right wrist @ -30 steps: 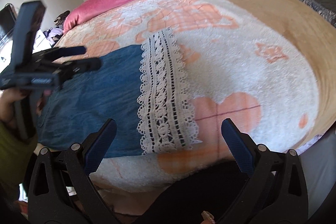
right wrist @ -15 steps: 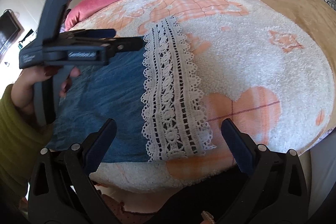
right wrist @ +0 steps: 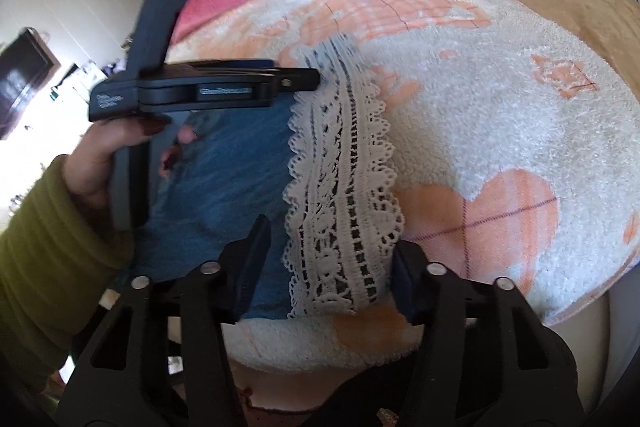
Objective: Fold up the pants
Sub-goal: 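Grasp the lace-trimmed edge with the right tool while the left tool grips the denim, then lift the lace edge with the right tool and fold it over the denim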
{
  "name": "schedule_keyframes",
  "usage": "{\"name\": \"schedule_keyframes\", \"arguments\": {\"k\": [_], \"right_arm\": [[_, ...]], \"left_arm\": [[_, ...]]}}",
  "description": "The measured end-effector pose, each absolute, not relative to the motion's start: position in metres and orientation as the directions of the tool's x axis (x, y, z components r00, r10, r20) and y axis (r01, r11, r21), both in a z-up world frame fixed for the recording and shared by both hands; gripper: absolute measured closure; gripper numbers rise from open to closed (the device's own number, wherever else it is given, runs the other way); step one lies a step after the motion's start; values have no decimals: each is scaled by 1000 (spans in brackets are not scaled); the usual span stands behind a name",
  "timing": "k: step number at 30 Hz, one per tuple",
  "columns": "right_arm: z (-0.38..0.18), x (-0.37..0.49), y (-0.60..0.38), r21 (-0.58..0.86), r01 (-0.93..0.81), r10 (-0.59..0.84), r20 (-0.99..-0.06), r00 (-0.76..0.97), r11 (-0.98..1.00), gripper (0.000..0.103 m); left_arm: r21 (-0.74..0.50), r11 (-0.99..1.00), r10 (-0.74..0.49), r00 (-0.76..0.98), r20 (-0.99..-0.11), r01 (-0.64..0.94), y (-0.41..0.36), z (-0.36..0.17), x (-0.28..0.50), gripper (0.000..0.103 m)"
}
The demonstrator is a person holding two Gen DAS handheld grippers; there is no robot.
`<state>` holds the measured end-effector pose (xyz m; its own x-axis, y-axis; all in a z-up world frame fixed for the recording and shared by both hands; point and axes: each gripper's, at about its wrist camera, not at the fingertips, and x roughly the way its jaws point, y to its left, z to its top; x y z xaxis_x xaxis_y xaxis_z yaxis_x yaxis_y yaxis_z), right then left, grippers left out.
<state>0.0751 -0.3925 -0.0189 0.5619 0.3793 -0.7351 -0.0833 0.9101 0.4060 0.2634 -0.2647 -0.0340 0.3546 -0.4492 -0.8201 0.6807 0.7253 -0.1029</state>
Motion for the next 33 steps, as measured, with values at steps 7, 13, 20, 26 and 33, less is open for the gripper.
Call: {"name": "schedule_keyframes", "arguments": {"k": [7, 13, 20, 26, 33], "right_arm": [[-23, 78, -395, 447, -79, 413, -726, 550, 891, 63], [-25, 77, -401, 484, -54, 430, -715, 551, 874, 62], [-24, 78, -397, 481, -75, 439, -711, 549, 873, 67], [-24, 80, -393, 486, -108, 462, -707, 535, 867, 80], [-8, 69, -387, 522, -211, 536, -613, 580, 826, 83]], "left_arm": [[-191, 641, -525, 242, -816, 744, -273, -43, 268, 37], [-355, 617, -619, 154, -770, 703, -261, -54, 286, 33], [-315, 593, -598, 144, -788, 741, -270, -51, 278, 61], [-276, 589, -590, 171, -789, 759, -267, -45, 271, 80], [-333, 594, -641, 181, -746, 733, -252, -34, 268, 81]]}}
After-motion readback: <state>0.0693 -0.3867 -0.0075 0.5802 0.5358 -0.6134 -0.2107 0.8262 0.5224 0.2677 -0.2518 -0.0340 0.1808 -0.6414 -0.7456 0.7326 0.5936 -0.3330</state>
